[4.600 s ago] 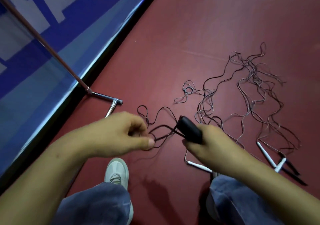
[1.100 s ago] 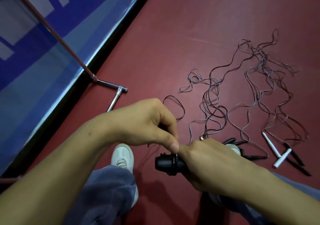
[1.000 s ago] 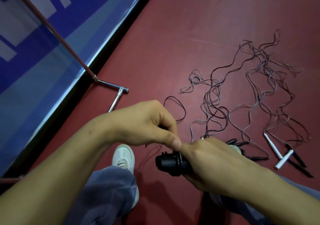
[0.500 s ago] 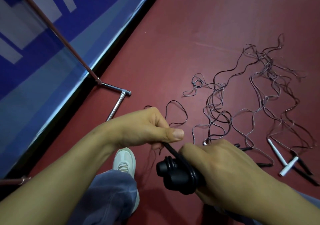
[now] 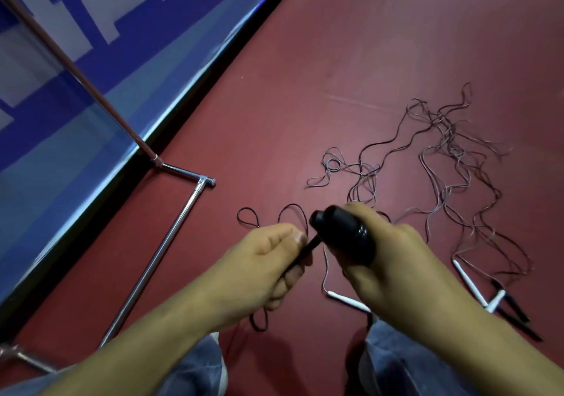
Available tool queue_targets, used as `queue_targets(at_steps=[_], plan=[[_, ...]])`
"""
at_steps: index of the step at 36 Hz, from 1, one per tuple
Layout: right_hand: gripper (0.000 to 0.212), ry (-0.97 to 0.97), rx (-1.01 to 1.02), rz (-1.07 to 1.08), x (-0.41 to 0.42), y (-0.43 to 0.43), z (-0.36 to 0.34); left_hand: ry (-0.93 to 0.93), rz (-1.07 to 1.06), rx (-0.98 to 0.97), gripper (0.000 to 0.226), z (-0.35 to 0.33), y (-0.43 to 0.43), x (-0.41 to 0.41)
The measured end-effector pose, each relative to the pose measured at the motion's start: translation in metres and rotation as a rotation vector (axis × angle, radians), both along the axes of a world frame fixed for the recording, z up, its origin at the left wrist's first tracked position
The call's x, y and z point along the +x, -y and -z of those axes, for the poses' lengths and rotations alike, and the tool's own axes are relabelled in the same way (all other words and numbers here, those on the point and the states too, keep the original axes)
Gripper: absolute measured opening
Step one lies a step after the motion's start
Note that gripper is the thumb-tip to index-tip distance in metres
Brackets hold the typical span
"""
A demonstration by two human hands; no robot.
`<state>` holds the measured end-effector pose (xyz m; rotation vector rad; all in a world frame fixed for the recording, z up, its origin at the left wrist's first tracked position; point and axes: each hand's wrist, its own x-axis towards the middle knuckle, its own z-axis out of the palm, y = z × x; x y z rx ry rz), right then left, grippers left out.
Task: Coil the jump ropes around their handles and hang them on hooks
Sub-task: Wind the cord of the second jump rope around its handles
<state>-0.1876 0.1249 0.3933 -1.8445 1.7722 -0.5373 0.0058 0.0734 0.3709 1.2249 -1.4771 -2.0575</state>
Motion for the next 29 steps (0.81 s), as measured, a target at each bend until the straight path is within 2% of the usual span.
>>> queue_targets(at_steps=[4,6,11,15,18,23,26,29], plan=[[0.033,-0.041,0.05,0.103,-0.008,0.013,0.016,0.237,0.102,-0.326,0.024,-0.004,-0.008,-0.005],[0.03,-0.068,0.092,0.11,-0.011,0.015,0.022,0.305,0.193,-0.448,0.03,-0.005,-0.013,-0.007],[0.012,-0.185,0.225,0.125,-0.009,0.016,0.03,0.536,0.335,-0.633,0.043,-0.023,-0.015,-0.011],[0.012,-0.367,0.334,0.079,-0.001,0.015,0.036,0.735,0.507,-0.804,0.04,-0.043,-0.012,-0.01],[0.013,-0.427,0.372,-0.005,0.005,0.014,0.042,0.819,0.578,-0.907,0.037,-0.055,-0.003,-0.009],[0.021,-0.522,0.403,-0.191,0.022,0.002,0.041,0.766,0.686,-0.949,0.031,-0.059,0.016,-0.005],[0.023,-0.527,0.412,-0.323,0.032,-0.004,0.032,0.585,0.684,-0.836,0.017,-0.054,0.029,-0.001],[0.023,-0.535,0.371,-0.397,0.035,-0.007,0.024,0.492,0.62,-0.717,0.013,-0.049,0.041,0.002]])
